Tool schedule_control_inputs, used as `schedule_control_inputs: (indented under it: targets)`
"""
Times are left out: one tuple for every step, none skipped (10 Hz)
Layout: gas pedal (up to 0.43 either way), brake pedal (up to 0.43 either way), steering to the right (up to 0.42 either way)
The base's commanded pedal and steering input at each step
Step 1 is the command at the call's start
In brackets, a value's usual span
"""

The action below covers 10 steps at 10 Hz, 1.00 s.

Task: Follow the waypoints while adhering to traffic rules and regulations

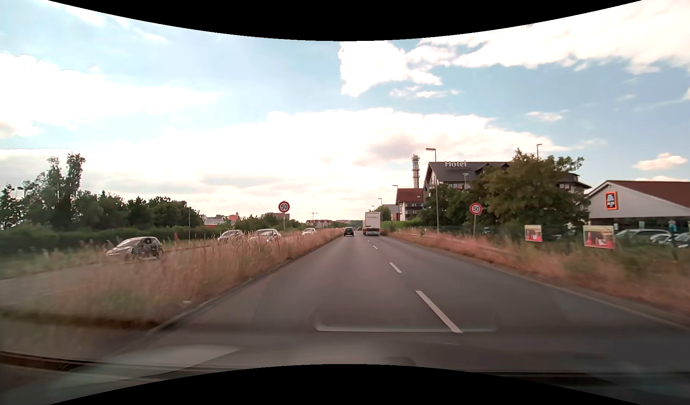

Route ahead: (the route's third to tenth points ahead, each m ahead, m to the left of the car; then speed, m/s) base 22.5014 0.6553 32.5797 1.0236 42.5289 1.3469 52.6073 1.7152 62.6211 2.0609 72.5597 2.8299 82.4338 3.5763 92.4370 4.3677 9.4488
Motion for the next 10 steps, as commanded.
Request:
schedule_control_inputs:
  targets:
    - [0.209, 0.0, -0.04]
    - [0.22, 0.0, -0.036]
    - [0.22, 0.0, -0.034]
    - [0.22, 0.0, -0.032]
    - [0.22, 0.0, -0.026]
    - [0.22, 0.0, -0.017]
    - [0.22, 0.0, -0.012]
    - [0.22, 0.0, -0.009]
    - [0.22, 0.0, -0.007]
    - [0.22, 0.0, -0.006]
